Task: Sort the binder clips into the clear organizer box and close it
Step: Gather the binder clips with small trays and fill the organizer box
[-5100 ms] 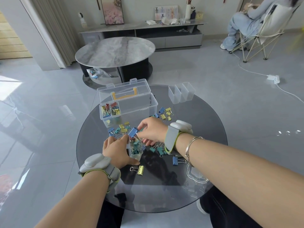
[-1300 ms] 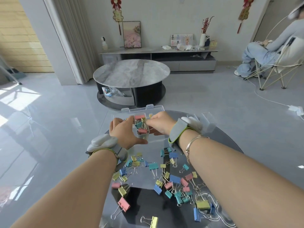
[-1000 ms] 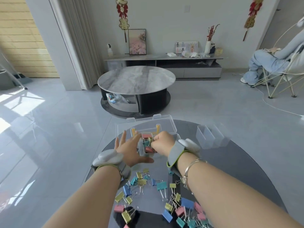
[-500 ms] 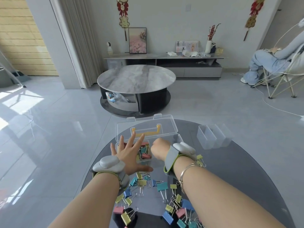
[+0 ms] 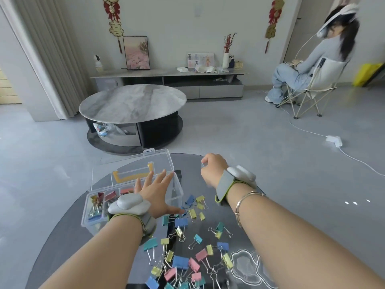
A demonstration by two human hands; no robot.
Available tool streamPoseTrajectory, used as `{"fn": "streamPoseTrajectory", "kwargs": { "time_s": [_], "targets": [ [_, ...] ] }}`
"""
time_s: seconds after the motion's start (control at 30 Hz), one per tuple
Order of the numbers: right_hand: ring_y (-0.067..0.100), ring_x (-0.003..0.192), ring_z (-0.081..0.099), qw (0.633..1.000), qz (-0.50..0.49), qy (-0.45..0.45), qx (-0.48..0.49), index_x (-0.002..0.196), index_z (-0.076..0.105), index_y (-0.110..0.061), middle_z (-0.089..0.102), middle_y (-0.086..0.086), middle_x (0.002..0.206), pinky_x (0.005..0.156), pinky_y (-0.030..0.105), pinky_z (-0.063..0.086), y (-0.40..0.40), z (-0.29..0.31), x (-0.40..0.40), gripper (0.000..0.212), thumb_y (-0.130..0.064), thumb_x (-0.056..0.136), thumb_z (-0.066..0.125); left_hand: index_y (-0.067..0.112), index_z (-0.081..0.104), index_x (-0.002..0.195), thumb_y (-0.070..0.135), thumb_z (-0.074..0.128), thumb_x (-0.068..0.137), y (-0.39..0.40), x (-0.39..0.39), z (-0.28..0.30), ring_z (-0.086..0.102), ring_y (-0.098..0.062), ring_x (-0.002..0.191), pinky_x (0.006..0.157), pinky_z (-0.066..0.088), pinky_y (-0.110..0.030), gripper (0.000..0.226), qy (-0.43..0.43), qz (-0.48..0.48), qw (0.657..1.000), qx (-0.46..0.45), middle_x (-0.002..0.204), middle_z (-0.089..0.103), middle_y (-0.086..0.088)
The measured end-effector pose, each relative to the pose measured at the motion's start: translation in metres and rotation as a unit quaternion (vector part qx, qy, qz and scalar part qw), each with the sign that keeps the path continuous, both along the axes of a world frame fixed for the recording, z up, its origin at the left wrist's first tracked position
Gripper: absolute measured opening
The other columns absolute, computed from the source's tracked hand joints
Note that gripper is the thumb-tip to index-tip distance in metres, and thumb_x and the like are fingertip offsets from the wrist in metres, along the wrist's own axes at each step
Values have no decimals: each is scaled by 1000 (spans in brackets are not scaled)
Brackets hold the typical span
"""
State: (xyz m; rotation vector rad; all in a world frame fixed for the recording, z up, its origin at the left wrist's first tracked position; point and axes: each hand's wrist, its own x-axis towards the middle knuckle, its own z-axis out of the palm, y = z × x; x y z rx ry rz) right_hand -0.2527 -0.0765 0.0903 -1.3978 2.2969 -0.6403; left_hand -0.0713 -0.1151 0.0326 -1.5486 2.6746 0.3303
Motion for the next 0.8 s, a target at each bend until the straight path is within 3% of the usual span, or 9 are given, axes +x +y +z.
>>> {"fn": "streamPoseTrajectory", "kwargs": {
  "time_s": [0.17,0.33,0.47,0.6,0.67,0.8],
  "targets": [
    [30,119,53,996,47,-62,47,135,46,-16,50,8,138,94,29,45,10,-27,-25,48,-6,89,43,36,-5,150,80,59,62,1,-24,-3,-11,-23,146,114,-9,-51,117,-12,-7,1000,-2,159,-9,10],
    [33,115,55,995,36,-54,80,135,42,-12,53,13,130,98,38,47,4,-33,-24,45,-10,90,44,37,-10,149,81,57,61,1,-15,-2,-12,-24,146,114,-9,-50,119,-15,-16,1000,-13,159,-12,11],
    [35,114,55,996,12,-48,73,135,40,-8,54,17,128,95,35,47,9,-27,-19,45,-11,90,44,36,-11,150,79,58,64,8,-4,1,-12,-24,146,115,-9,-49,118,-15,-10,1000,-10,159,-10,9],
    [34,106,61,997,-1,-70,34,111,50,-9,63,17,117,86,33,48,25,-7,-11,26,-13,86,45,34,-10,150,81,56,63,27,11,5,-12,-23,146,116,-10,-48,119,-19,3,1000,11,159,-10,9],
    [34,99,66,997,-2,-80,18,96,46,-14,68,17,109,88,35,53,36,5,0,14,-15,83,44,33,-8,151,81,57,63,44,18,7,-11,-22,146,117,-9,-47,119,-11,14,1000,16,159,-8,9],
    [36,93,68,995,22,-97,10,80,48,-13,70,20,101,88,43,54,75,23,35,8,-20,81,44,31,-4,152,81,57,63,87,31,19,-8,-22,147,118,-6,-47,119,16,22,999,24,160,-4,9]
  ]
}}
